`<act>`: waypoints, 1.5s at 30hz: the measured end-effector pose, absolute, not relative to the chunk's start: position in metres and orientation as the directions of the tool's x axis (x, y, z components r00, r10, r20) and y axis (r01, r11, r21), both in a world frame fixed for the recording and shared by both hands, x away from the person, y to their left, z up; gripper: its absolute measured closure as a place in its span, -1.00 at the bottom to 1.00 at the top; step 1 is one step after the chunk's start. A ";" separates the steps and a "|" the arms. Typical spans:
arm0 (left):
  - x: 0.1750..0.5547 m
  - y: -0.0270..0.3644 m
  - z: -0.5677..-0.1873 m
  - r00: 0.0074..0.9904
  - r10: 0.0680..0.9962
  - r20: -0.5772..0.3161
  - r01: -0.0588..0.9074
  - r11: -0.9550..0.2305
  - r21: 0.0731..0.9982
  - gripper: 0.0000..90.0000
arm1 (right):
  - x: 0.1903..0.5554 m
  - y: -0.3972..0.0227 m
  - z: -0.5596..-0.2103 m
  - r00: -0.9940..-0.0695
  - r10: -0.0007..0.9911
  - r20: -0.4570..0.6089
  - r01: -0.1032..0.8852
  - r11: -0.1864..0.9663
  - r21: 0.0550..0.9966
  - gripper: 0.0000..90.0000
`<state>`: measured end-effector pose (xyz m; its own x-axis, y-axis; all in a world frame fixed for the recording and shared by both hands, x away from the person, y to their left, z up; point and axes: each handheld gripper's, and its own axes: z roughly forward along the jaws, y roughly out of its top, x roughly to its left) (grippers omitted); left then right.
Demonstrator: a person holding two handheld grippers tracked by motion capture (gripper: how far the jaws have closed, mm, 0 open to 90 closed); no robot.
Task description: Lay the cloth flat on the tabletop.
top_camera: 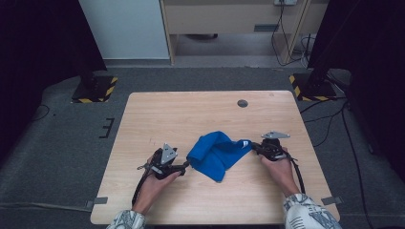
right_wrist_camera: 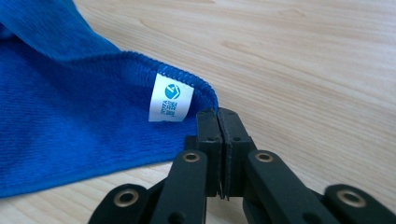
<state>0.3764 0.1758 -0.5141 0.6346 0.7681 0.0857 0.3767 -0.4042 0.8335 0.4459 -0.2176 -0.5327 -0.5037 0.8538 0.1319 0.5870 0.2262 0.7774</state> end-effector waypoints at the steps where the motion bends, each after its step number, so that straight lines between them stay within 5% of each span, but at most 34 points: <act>1: 0.377 0.176 -0.514 0.634 0.769 0.086 0.377 -0.404 0.833 -0.40 | 0.445 -0.216 -0.530 -0.511 0.849 0.133 0.581 0.227 0.782 0.98; 22: 0.381 0.156 -0.513 0.640 0.760 0.116 0.348 -0.421 0.838 -0.20 | 0.439 -0.195 -0.498 -0.584 0.802 0.128 0.530 0.256 0.808 0.99; 26: 0.380 0.146 -0.512 0.655 0.741 0.149 0.316 -0.448 0.836 0.04 | 0.439 -0.194 -0.497 -0.585 0.800 0.132 0.530 0.253 0.809 0.99; 34: 0.381 0.151 -0.500 0.644 0.756 0.115 0.296 -0.385 0.874 0.82 | 0.437 -0.196 -0.494 -0.590 0.797 0.132 0.526 0.256 0.811 0.99; 45: 0.378 0.181 -0.483 0.602 0.797 0.046 0.336 -0.305 0.891 0.97 | 0.433 -0.201 -0.472 -0.602 0.789 0.119 0.498 0.255 0.829 0.99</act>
<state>0.3782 0.1808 -0.4830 0.6020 0.7971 0.0461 0.3359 -0.3053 0.8911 0.4329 -0.2013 -0.4717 -0.6022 0.7894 0.1191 0.4984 0.2552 0.8286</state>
